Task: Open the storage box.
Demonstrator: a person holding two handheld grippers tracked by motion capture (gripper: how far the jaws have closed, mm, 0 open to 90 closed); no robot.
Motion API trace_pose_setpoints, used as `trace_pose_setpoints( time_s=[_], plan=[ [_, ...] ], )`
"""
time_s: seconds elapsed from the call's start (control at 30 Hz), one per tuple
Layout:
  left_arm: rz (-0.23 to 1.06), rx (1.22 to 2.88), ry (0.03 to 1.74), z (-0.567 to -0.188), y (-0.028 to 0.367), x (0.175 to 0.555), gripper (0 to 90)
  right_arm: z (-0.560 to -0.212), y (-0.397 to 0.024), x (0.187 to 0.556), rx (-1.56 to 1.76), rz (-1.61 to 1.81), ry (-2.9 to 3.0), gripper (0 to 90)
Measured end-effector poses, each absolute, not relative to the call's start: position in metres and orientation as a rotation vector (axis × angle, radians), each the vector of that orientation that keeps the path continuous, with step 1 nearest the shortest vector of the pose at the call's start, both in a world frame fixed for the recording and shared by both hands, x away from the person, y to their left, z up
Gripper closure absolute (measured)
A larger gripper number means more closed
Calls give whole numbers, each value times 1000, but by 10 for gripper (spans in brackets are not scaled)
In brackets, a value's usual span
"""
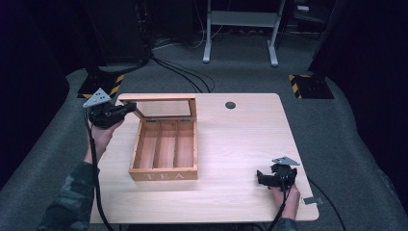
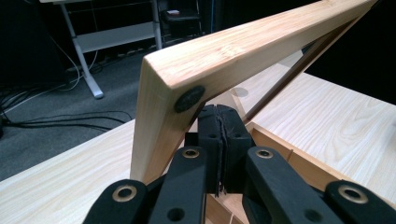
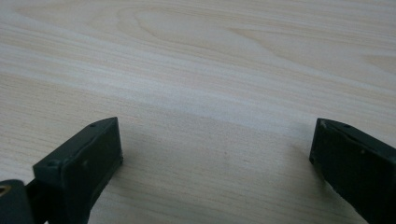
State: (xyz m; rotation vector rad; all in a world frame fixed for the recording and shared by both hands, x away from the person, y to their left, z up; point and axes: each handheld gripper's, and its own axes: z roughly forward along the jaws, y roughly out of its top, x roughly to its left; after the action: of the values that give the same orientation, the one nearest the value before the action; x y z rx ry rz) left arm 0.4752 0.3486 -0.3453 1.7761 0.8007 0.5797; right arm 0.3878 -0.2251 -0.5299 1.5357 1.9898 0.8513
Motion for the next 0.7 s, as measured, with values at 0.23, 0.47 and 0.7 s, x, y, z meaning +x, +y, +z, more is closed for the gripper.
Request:
trace_pose_setpoints(
  time_s=[0.23, 0.47, 0.7],
  plan=[
    [581, 1776, 802, -345, 348, 475, 886, -530, -225, 388, 1541, 851, 1988, 19],
    [584, 1777, 801, -345, 348, 475, 887, -530, -225, 388, 1536, 852, 1988, 19],
    [586, 1777, 801, -346, 348, 475, 892, -530, -225, 388, 1539, 851, 1990, 19]
  ],
)
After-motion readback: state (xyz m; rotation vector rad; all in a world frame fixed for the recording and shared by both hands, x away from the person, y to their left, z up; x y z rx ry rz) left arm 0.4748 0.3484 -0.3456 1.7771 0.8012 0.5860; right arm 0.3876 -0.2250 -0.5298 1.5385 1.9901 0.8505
